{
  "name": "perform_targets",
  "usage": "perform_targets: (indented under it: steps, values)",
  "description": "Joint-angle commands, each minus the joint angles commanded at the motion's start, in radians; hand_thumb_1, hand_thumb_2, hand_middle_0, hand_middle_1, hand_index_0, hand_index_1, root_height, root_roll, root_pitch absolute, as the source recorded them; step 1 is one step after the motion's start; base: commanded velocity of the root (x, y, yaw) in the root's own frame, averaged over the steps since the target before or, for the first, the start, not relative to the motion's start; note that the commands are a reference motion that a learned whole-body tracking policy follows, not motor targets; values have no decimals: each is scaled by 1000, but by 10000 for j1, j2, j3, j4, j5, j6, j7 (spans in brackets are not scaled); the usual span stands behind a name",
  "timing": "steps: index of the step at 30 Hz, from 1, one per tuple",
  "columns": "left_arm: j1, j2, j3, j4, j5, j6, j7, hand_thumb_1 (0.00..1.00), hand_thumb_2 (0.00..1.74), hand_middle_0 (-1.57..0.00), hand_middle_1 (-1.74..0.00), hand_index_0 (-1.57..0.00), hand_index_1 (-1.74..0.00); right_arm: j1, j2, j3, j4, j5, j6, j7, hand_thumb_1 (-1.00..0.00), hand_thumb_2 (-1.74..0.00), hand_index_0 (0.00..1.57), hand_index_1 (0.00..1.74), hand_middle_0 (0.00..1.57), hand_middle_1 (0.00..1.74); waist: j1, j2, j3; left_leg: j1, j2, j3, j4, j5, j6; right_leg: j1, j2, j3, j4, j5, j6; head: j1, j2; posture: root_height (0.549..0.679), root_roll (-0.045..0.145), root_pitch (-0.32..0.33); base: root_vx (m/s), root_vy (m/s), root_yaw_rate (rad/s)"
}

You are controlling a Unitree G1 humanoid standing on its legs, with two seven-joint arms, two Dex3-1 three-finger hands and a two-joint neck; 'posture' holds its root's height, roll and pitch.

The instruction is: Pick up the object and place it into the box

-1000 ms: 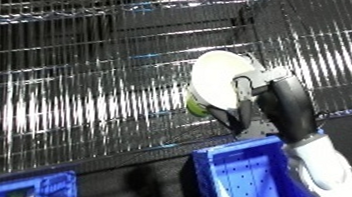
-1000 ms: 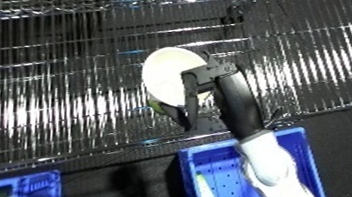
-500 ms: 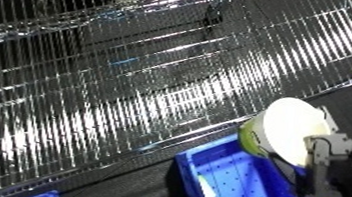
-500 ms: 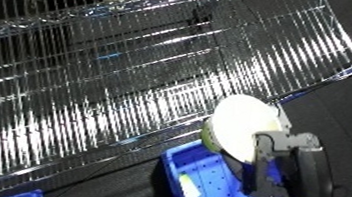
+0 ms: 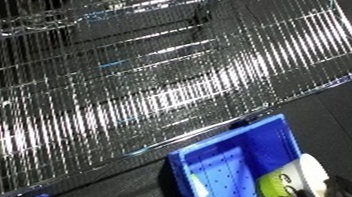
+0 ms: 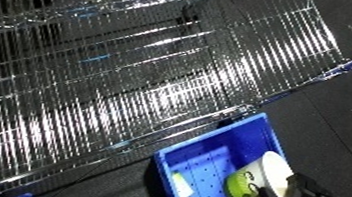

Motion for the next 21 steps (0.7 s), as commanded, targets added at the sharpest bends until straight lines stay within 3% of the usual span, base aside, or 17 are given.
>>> perform_targets:
  steps: [11,21]
  values:
    - [-223,-47,-473,271,-33,-10,-232,0,0,0,0,0,0,-1113,-349,360,3355,-727,198,258,0,0,0,0,0,0,275,288,0,0,-236,-178,-74,79,50,10,5,-60,32,7,-35,824,-620,636,75,95,-3,3,44]
    - [-347,89,-580,350,28,27,-418,0,0,0,0,0,0,-1766,-539,743,4369,-1746,235,415,0,0,0,0,0,0,436,336,0,-38,-312,-268,15,108,67,21,34,-125,150,-3,-35,600,-1129,635,75,86,0,-15,46]
